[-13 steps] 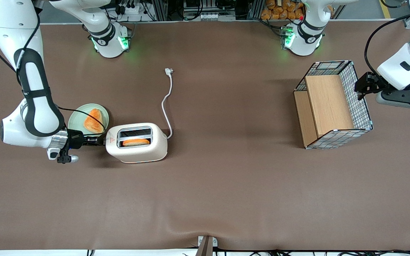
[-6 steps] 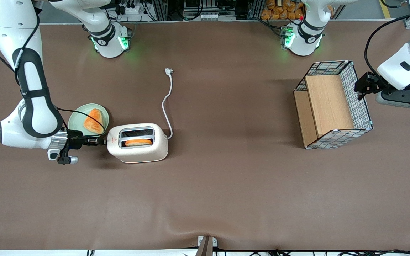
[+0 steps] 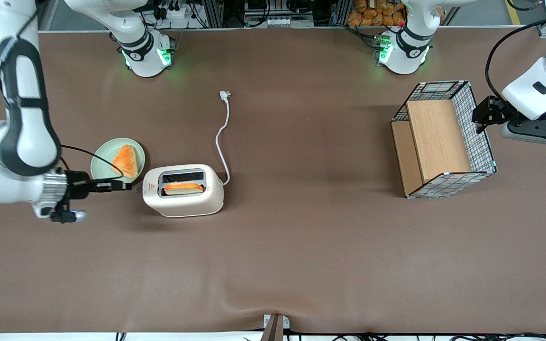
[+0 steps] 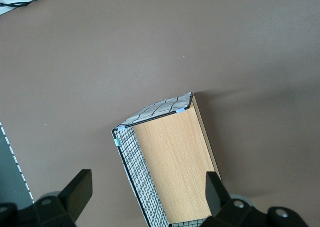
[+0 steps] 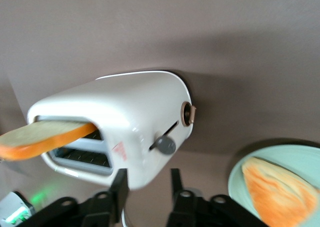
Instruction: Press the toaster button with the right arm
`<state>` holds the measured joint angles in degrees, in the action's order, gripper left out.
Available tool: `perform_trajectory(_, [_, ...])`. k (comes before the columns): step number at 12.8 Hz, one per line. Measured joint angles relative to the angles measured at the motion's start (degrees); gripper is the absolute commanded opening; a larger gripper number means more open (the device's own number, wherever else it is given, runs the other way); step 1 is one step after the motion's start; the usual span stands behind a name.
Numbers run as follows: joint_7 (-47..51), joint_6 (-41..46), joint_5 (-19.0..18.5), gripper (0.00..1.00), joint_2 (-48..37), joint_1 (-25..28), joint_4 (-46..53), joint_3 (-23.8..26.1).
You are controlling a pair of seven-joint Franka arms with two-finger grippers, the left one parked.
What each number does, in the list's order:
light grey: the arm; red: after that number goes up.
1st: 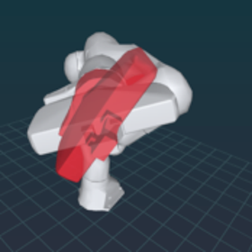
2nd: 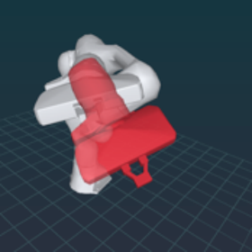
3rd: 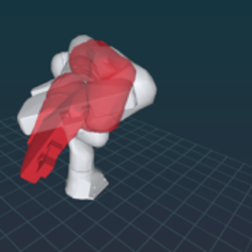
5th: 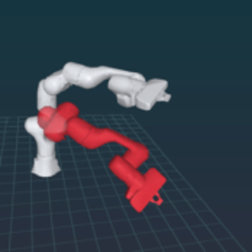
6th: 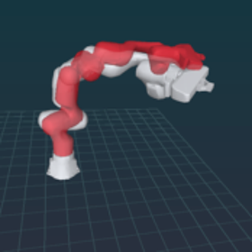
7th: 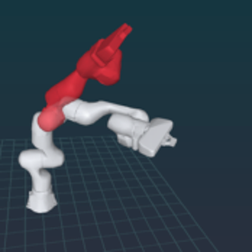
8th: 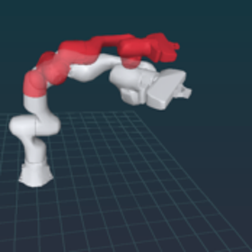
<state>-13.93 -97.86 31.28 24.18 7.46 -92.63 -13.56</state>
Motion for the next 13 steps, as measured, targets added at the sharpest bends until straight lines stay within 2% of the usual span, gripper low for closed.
perform_trajectory(1, [1.4, 1.9, -2.3, 0.75, -1.0, 0.0, 1.9, -0.2])
perform_trajectory(3, [4.4, 5.0, -8.0, 0.78, -3.0, 0.1, 5.3, -0.4])
perform_trajectory(4, [5.2, 5.8, -10.9, 0.82, -4.4, 0.3, 6.5, -0.4])
perform_trajectory(5, [5.9, 6.6, -13.4, 1.0, -6.3, 0.5, 7.2, -0.4])
perform_trajectory(9, [6.7, 10.6, -21.4, 1.0, -15.4, 0.6, 7.8, -0.4])
perform_trajectory(13, [6.9, 12.5, -27.5, 1.0, -20.3, 1.9, 7.8, -0.2])
